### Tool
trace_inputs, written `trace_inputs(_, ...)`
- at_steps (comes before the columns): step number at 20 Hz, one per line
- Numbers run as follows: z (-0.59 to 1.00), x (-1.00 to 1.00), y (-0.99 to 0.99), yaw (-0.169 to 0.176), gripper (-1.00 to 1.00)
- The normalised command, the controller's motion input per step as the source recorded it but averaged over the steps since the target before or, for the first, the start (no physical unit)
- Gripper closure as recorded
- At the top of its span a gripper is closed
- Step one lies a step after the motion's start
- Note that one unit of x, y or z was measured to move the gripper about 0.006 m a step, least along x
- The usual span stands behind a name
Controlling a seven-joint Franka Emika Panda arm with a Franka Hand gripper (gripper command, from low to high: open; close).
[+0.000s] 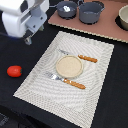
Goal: Place the pan onto the stove and place the fish and sausage into the pan.
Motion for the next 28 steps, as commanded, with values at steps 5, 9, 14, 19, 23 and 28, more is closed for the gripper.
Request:
trace_inputs(5,-0.33,-0.16,-0.56,0.035,-1.0)
trace_inputs(9,-0.2,-0.08,-0.51,0.062,-1.0)
trace_inputs(14,-0.17,-0.07,-0.54,0.071,-1.0)
trace_inputs(19,-0.09,-0.01,-0.6,0.073,-1.0)
trace_inputs(23,-0.27,0.0,-0.25,0.033,-1.0)
trace_inputs(28,-0.29,0.0,-0.12,0.025,-1.0)
